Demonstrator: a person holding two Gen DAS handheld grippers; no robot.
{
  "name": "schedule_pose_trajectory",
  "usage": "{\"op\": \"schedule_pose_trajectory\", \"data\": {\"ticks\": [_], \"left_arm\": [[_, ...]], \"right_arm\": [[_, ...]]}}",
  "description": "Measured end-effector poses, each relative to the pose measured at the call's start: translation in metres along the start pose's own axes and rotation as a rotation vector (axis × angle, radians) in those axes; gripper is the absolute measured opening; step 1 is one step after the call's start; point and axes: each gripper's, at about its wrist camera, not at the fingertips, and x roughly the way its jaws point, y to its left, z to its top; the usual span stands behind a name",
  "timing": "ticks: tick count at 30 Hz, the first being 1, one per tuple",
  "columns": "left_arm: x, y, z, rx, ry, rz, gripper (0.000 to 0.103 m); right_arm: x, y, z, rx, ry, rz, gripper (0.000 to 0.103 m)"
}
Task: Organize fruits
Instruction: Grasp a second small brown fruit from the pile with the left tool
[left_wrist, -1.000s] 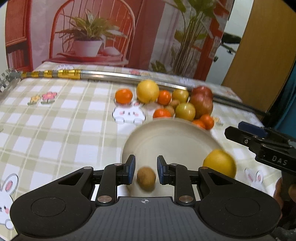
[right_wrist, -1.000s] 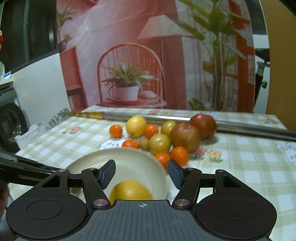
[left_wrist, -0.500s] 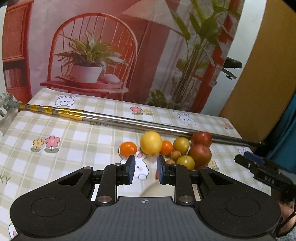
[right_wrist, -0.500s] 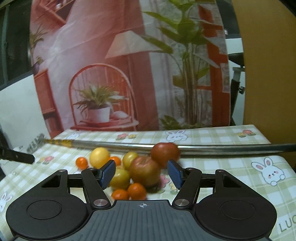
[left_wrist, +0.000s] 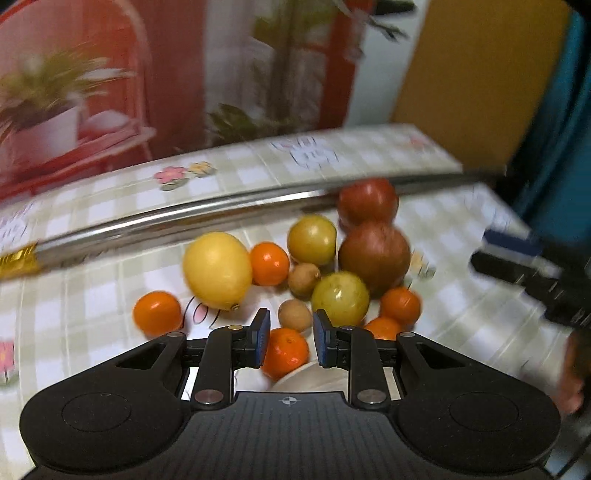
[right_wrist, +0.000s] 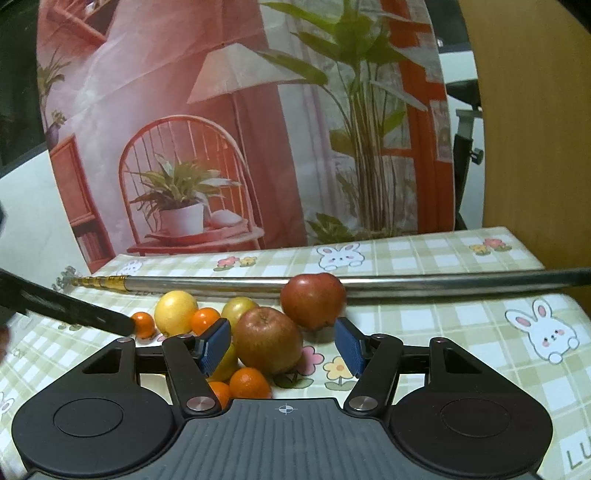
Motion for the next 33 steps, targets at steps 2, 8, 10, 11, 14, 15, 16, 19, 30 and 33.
{"op": "schedule_pose_trajectory", "data": {"ticks": [2,8,10,11,14,15,16,19,30,33], "left_arm": [[0.011,-0.002,0.001,0.046,0.026,0.000,0.027],[0.032,-0.007,0.005,0.121,0.064,-0.003,0.027],[0.039,-0.009,0.008,0.142,0.083,0.004,0.027],[0.042,-0.010,0.008,0.157,0.095,0.013,0.027],[0.048,-0.012,0.010,0.189,0.115,0.027,0.027],[0.047,-0.012,0.009,0.195,0.116,0.029,0.028],[0.046,-0.012,0.009,0.197,0.115,0.029,0.027],[0.049,-0.011,0.010,0.193,0.118,0.037,0.027],[0.042,-0.012,0.003,0.181,0.054,0.063,0.027],[0.027,-0.009,0.001,0.142,0.011,0.060,0.027]], "right_arm": [[0.000,-0.004,-0.002,0.016,0.003,0.002,0.059],[-0.001,-0.018,-0.005,0.056,0.001,-0.004,0.059],[0.000,-0.022,-0.005,0.068,0.002,-0.004,0.059],[0.001,-0.023,-0.005,0.073,0.003,-0.004,0.059],[0.001,-0.026,-0.006,0.080,0.007,-0.004,0.059],[0.001,-0.027,-0.007,0.081,0.008,-0.003,0.059],[0.001,-0.027,-0.007,0.083,0.009,-0.002,0.059],[0.001,-0.028,-0.007,0.086,0.011,-0.001,0.059],[0.007,-0.031,-0.010,0.094,0.032,0.013,0.061],[0.010,-0.032,-0.010,0.095,0.036,0.021,0.062]]}}
